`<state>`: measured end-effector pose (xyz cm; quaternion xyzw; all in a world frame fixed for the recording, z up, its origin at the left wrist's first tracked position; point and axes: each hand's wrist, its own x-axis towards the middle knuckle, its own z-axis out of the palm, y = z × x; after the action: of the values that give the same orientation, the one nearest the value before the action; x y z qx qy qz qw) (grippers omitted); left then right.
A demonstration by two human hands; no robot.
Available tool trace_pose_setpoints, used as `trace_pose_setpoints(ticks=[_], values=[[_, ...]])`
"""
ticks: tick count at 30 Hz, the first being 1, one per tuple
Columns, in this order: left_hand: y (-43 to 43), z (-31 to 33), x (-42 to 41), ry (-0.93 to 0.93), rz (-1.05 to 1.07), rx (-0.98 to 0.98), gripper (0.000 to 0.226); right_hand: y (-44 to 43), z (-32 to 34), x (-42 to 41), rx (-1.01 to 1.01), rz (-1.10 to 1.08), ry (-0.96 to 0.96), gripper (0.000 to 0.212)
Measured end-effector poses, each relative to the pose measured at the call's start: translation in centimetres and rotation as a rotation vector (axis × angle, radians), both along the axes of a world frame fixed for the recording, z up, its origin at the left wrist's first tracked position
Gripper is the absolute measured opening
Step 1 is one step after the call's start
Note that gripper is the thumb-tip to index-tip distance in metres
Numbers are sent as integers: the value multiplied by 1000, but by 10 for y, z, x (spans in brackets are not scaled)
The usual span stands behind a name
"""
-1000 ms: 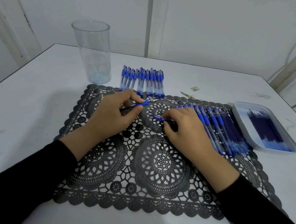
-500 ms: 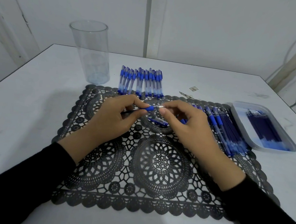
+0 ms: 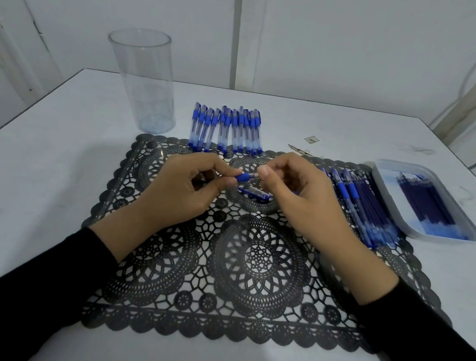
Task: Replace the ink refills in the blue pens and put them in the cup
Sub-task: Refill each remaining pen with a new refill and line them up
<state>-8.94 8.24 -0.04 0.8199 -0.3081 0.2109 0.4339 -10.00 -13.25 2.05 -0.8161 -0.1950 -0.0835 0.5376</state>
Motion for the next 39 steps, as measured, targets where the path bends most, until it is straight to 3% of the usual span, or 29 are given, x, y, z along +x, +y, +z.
trace_pose_setpoints(ticks=[4,7,12,15,18,22,28,35,39], values=[[-1,-2,0,15,-3,34,13,0,-1,-1,-37,19,-31,4],[0,0,0,8,-3,25,15,0,-1,0,-2,27,22,16],[2,1,1,7,5,28,17,0,-2,1,-38,19,7,6],[1,0,1,0,10,19,15,0,-3,2,22,23,64,25],[2,-1,2,8,0,30,13,3,-5,2,7,21,46,12],[4,-2,3,7,14,41,16,4,-7,3,39,45,86,26],[3,-2,2,17,12,48,14,3,-7,1,-21,26,51,7],[6,0,3,50,14,15,12,-7,-3,5,68,-40,84,12],[7,0,4,36,32,10,13,-15,-5,16,-75,-78,60,13]])
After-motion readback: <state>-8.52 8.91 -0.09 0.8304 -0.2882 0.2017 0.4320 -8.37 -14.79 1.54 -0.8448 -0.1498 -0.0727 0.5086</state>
